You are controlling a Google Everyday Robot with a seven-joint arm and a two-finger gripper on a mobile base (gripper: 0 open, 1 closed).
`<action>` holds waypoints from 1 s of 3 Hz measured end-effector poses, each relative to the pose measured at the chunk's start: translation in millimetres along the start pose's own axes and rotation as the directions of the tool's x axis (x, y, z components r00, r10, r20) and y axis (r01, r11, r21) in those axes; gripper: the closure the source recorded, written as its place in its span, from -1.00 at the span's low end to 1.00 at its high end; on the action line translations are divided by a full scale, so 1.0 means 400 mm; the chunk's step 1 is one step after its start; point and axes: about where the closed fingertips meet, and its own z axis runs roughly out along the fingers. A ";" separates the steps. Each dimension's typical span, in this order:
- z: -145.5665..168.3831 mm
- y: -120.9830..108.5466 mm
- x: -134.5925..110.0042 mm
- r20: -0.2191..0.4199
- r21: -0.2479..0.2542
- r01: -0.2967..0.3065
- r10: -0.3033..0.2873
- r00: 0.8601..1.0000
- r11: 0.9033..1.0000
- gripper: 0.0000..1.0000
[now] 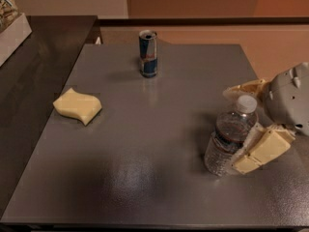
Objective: Knock water bottle over
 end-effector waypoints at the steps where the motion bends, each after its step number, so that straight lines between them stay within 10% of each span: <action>1: 0.016 0.003 0.000 0.011 -0.005 -0.005 0.005 1.000 1.000 -0.19; 3: -0.021 -0.011 -0.021 -0.012 0.013 0.020 -0.020 1.000 1.000 0.76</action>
Offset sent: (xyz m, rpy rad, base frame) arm 0.0009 -0.0025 0.0025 0.0293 -0.0134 -0.0225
